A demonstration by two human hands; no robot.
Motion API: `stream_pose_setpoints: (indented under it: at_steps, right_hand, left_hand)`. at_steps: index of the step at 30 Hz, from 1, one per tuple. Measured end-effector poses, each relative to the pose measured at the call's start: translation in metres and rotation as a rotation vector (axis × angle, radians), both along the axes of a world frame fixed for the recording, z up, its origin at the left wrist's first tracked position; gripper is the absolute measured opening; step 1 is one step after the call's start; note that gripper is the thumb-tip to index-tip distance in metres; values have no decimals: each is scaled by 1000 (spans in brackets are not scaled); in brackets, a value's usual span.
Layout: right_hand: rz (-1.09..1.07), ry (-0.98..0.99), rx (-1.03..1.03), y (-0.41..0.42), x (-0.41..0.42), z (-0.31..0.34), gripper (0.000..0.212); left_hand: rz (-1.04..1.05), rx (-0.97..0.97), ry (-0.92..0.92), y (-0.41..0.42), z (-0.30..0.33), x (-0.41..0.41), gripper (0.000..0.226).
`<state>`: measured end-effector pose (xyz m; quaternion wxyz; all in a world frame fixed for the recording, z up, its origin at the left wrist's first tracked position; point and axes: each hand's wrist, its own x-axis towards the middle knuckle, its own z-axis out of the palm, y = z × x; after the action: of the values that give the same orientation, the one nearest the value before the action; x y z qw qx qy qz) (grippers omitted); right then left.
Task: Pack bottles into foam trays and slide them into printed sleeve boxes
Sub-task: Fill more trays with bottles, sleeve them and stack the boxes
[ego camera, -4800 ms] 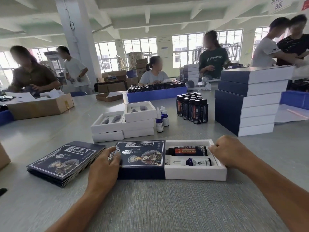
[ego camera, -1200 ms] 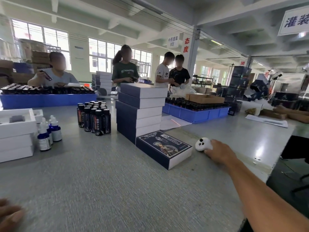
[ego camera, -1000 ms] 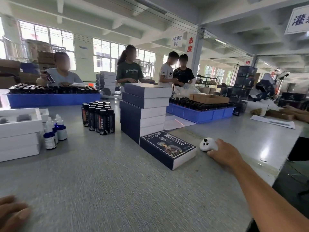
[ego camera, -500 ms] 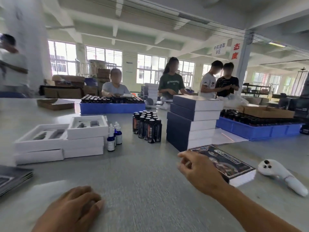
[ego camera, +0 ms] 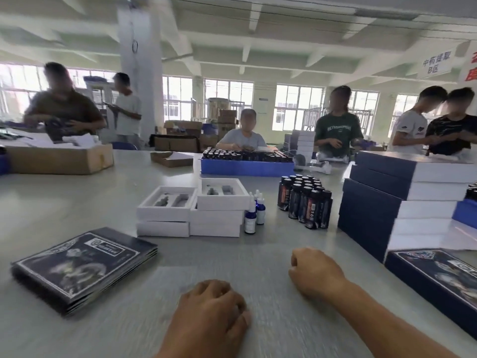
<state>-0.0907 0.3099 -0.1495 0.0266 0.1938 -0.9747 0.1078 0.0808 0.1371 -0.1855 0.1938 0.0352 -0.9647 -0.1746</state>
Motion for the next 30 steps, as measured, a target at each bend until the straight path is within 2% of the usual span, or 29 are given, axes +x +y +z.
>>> stream_pose_setpoints:
  at_steps: [5,7,11,16,19,21,25,28,30]
  right_hand:
    - [9,238,-103,-28,8,-27,15]
    - [22,259,-135,-30,5,-29,18]
    - [32,282,-166,-30,3,-31,22]
    - [61,280,-208,-29,0,-34,24]
    - [71,284,-225,-28,-3,-34,24]
    - [69,295,-231,-27,-5,-33,23]
    - [51,294,-219,-25,-4,-32,23]
    - [33,285,-233,-26,-3,-30,21]
    - [12,265,-237,-25,-4,-29,19]
  left_hand:
    - [41,73,-51,-8,11,-8,48]
    - [103,69,52,-22,27,-24,53]
    - [237,-102,237,-57,76,-83,60]
    - [354,-282,93,-86,92,-146,67]
    - [363,-318,10,-91,86,-162,71]
    - [360,-335,28,-91,83,-164,68]
    - [281,-252,163,-80,88,-144,41]
    - [180,-234,212,-58,78,-104,38]
    - [94,-323,273,-42,61,-67,38]
